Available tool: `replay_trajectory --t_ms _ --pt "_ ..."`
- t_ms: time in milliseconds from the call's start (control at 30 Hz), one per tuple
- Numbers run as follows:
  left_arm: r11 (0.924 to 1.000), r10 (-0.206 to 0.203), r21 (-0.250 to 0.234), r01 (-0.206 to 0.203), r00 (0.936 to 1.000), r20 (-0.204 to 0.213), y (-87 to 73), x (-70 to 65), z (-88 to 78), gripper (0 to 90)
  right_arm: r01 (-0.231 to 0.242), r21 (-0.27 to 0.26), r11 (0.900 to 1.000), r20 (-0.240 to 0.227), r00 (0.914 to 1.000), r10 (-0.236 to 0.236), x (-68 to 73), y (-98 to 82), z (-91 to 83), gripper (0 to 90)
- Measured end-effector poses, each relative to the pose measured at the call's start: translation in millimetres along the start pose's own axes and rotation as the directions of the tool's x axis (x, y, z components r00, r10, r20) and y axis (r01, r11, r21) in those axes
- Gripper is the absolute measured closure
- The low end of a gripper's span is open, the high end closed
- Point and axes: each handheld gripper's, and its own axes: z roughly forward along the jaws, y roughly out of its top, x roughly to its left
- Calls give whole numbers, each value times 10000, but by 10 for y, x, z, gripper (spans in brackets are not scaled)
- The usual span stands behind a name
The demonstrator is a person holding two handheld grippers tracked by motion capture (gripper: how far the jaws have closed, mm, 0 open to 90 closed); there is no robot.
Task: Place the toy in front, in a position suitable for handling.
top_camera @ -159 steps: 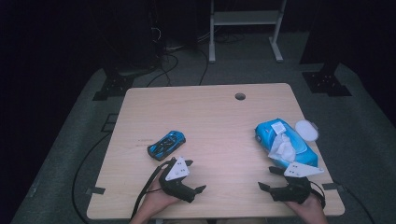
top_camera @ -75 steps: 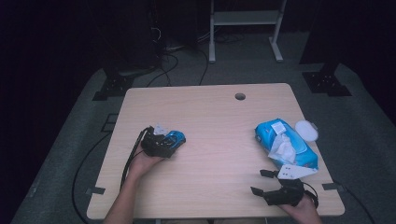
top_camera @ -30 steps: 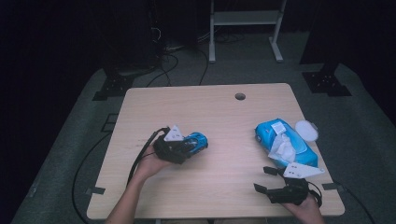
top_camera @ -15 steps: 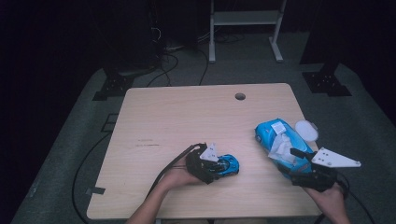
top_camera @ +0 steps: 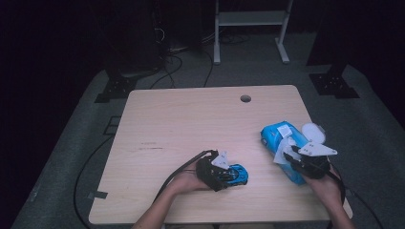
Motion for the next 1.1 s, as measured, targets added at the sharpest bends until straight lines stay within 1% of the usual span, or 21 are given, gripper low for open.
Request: replay_trajectory --t_ms 33,200,233,267,300,333,433,467,500,533,567,667,700,733,767,833,933,967,1000,1067,1100 --pt "10000 5 -14 -5 10000 -4 -1 0 0 278 -5 136 9999 122 9999 3 -6 -8 8 680" --pt "9999 108 -121 -109 9999 -111 -10 -19 -8 266 -134 156 9998 146 9998 131 -29 -6 13 753" --pt "9995 53 -303 -56 9999 -101 -12 -22 -27 215 -57 41 10000 244 9997 56 -17 0 -4 806" --pt "9988 -54 -484 46 9998 -174 -9 -28 -49 215 -57 41 10000 244 9997 56 -17 0 -4 806" --pt "9966 -142 -811 118 9995 -292 -4 -32 -113 174 -92 -41 9999 298 9995 93 -15 3 -20 842" --pt "9966 -142 -811 118 9995 -292 -4 -32 -113 159 -92 -41 9999 298 9995 93 -15 3 -20 842" --pt "9929 -346 -1156 279 9978 -562 -29 -60 -204 123 -542 -109 9985 128 9984 543 -53 1 -41 870" --pt "9899 -403 -1384 303 9967 -700 -90 -94 -273 112 -823 -266 9963 -57 9966 822 -90 -2 -71 877" --pt "9899 -403 -1384 303 9967 -700 -90 -94 -273 110 -823 -266 9963 -57 9966 822 -90 -2 -71 877" --pt "9867 -544 -1578 400 9946 -880 -171 -134 -338 110 -1081 -445 9931 -208 9940 1073 -114 2 -114 884" --pt "9842 -627 -1712 450 9931 -994 -213 -152 -368 110 -1138 -526 9921 -253 9933 1126 -123 8 -132 885" --pt "9818 -773 -1821 543 9895 -1217 -278 -174 -419 110 -1179 -669 9908 -314 9927 1161 -136 33 -174 886" --pt "9828 -792 -1765 548 9878 -1343 -296 -171 -451 109 -1188 -778 9899 -346 9926 1164 -138 54 -199 888" --pt "9814 -863 -1819 606 9868 -1367 -310 -166 -481 104 -1141 -875 9896 -360 9931 1113 -138 81 -229 889" --pt "9799 -929 -1885 655 9857 -1405 -321 -163 -512 104 -1113 -1157 9870 -416 9934 1072 -130 145 -298 889" --pt "9779 -951 -1999 619 9823 -1614 -357 -166 -601 104 -994 -1438 9846 -457 9945 938 -115 216 -374 889" --pt "9798 -948 -1900 621 9812 -1682 -396 -176 -638 106 -834 -1629 9831 -452 9960 770 -88 287 -445 890" --pt "9791 -1042 -1884 771 9849 -1381 -451 -177 -650 142 -705 -1855 9801 -553 9966 612 -54 348 -505 891" --pt "9791 -1042 -1884 771 9849 -1381 -451 -177 -650 154 -705 -1855 9801 -553 9966 612 -54 348 -505 891" --pt "9815 -1092 -1716 853 9848 -1350 -499 -173 -645 154 -529 -2118 9759 -671 9970 395 7 410 -575 892" --pt "9807 -1152 -1734 908 9839 -1363 -517 -171 -638 153 -423 -2285 9726 -718 9971 265 37 443 -607 893"
